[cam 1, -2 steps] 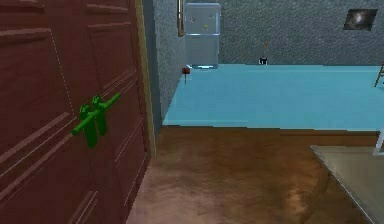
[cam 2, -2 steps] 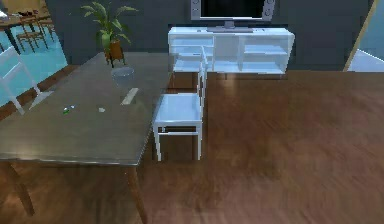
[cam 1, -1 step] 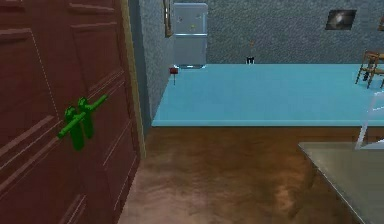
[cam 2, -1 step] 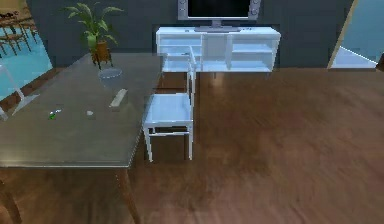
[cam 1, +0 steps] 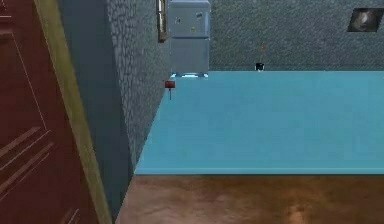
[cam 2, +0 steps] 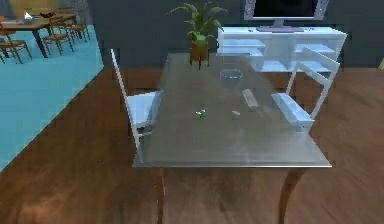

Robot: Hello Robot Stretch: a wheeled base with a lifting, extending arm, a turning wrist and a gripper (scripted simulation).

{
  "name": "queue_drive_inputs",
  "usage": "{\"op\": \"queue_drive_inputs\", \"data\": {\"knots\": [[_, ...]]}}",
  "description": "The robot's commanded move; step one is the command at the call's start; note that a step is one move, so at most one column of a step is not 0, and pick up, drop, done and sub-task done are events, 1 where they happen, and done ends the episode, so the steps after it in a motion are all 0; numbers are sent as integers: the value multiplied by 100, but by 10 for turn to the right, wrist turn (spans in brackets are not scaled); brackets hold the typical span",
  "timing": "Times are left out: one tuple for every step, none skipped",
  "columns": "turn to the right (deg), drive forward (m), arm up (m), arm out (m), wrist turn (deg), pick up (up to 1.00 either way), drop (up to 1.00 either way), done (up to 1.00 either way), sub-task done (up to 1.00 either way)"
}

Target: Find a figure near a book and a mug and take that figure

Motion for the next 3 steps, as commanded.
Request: {"op": "queue_drive_inputs", "data": {"knots": [[0, 50, 0, 0, 0, 0, 0, 0, 0], [420, 0, 0, 0, 0, 0, 0, 0, 0], [0, 100, 0, 0, 0, 0, 0, 0, 0]]}}
